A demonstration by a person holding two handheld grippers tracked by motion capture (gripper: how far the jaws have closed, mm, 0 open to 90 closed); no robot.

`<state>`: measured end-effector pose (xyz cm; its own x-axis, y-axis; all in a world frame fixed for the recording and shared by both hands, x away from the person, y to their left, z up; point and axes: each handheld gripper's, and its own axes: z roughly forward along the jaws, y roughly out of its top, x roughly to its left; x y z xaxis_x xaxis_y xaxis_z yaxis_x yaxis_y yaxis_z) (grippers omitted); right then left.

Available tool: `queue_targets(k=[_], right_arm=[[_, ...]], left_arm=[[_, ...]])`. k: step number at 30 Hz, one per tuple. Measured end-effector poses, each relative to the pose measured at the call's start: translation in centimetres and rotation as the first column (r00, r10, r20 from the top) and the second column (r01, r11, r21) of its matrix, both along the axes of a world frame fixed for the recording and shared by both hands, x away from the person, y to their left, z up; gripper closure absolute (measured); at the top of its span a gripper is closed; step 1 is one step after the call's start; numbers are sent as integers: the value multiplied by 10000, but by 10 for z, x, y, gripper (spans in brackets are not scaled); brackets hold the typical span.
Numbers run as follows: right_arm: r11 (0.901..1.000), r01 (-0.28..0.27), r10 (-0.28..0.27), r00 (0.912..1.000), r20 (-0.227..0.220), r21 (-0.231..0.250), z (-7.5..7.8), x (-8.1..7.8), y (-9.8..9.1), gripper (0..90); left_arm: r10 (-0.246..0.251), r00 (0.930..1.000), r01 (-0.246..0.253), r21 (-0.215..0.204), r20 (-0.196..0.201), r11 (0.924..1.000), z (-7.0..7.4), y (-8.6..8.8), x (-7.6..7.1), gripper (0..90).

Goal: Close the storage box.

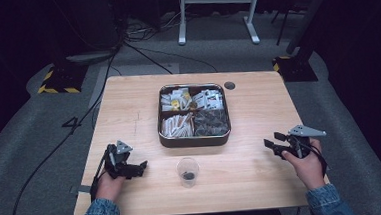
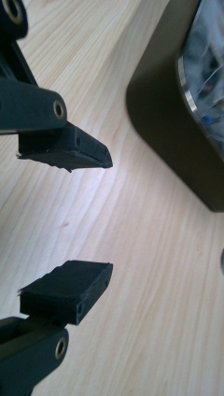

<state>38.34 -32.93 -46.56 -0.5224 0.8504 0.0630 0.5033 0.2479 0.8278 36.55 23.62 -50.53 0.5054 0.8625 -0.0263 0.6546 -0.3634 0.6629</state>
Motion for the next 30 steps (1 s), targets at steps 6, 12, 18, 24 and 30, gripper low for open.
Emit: queue_targets(k=[6,12,18,24,30], right_arm=[[9994,124,-132,9995,-276,-319,-14,1,-5,414],[9989,143,-164,9989,-450,-448,-26,3,-10,389],[9984,20,-61,9974,-714,-567,-36,4,-12,320],[9886,-622,493,9942,-959,-1367,-38,7,-8,131],[9867,-643,489,9933,-1044,-1490,-39,9,-5,75]], left_arm=[[15,10000,-15,-3,14,10000,0,0,0,0],[24,10000,-24,-54,14,10000,0,0,0,0],[6,10000,-6,-26,-10,10000,0,0,1,0],[0,10000,0,-20,-7,10000,0,0,1,0],[-1,10000,2,-20,10,10000,0,0,1,0]])
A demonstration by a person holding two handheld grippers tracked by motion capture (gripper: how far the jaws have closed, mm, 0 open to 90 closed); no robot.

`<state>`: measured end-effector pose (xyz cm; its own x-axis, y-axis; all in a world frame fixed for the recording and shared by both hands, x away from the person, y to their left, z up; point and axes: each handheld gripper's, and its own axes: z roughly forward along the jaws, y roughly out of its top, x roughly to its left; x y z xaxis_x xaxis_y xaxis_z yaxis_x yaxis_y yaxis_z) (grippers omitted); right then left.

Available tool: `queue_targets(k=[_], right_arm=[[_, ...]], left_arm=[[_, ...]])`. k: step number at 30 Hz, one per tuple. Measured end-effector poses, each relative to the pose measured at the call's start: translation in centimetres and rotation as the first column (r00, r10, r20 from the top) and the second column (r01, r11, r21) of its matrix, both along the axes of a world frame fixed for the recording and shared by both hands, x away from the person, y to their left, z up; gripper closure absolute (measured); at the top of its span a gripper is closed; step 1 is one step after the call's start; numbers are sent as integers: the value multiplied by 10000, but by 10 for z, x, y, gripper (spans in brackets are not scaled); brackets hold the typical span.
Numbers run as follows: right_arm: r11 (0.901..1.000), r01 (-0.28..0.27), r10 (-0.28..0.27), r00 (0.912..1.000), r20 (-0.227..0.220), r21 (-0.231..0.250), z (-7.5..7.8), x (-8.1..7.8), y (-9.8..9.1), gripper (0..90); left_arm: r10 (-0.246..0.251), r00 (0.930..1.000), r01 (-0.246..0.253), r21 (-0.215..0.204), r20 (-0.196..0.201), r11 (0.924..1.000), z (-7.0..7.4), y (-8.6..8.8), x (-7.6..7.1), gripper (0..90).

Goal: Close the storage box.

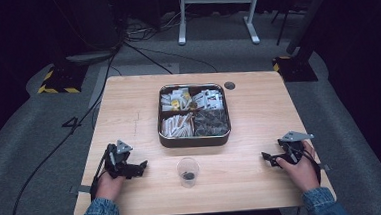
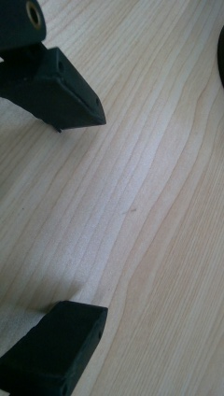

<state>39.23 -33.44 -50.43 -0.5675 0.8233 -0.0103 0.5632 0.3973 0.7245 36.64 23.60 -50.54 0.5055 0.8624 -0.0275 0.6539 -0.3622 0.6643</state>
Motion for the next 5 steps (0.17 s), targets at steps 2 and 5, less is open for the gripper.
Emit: queue_targets(k=[2,5], right_arm=[[10000,-1,1,10000,1,3,0,0,0,75],[10000,-18,18,10000,-23,51,0,0,0,75]], left_arm=[[-1,10000,1,-2,1,10000,0,0,0,0],[2,10000,-2,0,1,10000,0,0,0,0]])
